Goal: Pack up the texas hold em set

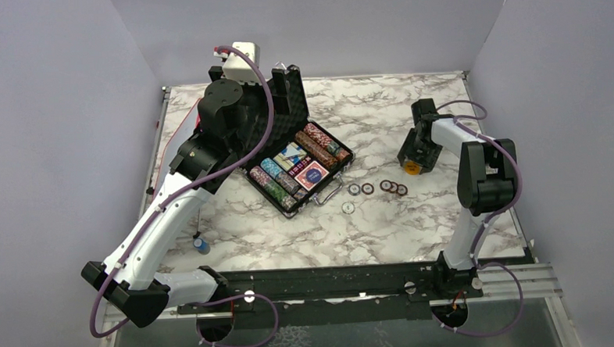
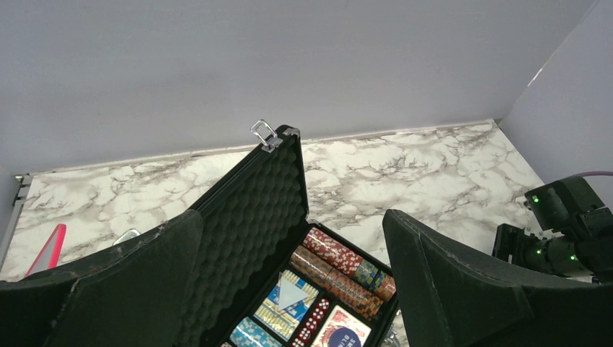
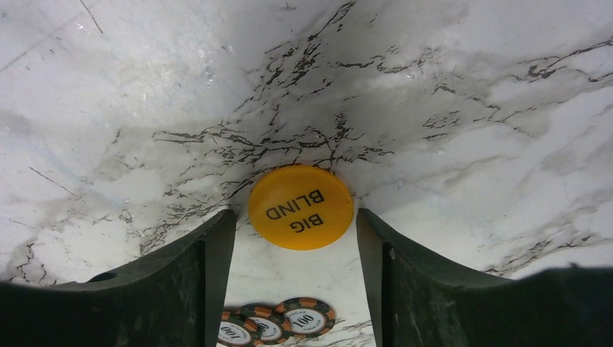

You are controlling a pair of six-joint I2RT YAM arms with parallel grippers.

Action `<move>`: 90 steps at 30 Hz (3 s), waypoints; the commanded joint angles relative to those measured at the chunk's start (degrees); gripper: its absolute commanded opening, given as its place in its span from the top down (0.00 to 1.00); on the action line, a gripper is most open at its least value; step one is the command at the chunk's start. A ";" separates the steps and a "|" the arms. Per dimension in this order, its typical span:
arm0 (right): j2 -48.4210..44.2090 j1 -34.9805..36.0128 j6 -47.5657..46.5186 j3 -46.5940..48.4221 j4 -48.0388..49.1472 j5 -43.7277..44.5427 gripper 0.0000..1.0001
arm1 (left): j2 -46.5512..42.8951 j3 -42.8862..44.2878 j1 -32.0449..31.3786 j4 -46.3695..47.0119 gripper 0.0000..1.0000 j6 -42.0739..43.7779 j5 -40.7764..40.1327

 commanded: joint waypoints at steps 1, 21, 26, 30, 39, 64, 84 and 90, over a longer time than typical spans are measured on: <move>3.23 -0.39 -1.55 -0.04 1.03 -1.28 0.39 | -0.14 0.59 0.08 0.39 0.01 0.15 0.47; 9.22 -0.38 -4.30 2.75 -1.21 0.91 0.40 | 0.19 0.68 0.08 0.62 0.01 0.70 0.60; 9.68 -0.33 -5.24 2.84 -1.58 -0.23 0.57 | 0.12 0.59 0.08 0.63 0.01 0.67 0.47; 6.91 -0.31 -5.50 2.45 -2.08 -0.69 0.58 | 0.12 0.53 0.08 0.61 0.01 0.62 0.42; 1.18 1.16 -5.75 2.67 -4.55 -2.89 0.57 | 0.30 0.34 0.08 0.57 0.01 0.23 0.73; 11.15 34.28 5.86 36.39 -7.36 -4.64 0.53 | -1.48 -0.15 0.08 0.46 0.01 -1.12 -0.73; 25.91 39.79 5.57 47.86 0.07 2.02 0.52 | -1.12 0.33 0.07 -0.45 0.01 -1.21 -0.82; 26.71 39.78 4.44 47.61 2.90 0.55 0.52 | -0.68 0.24 0.08 -0.71 0.01 -1.30 -0.70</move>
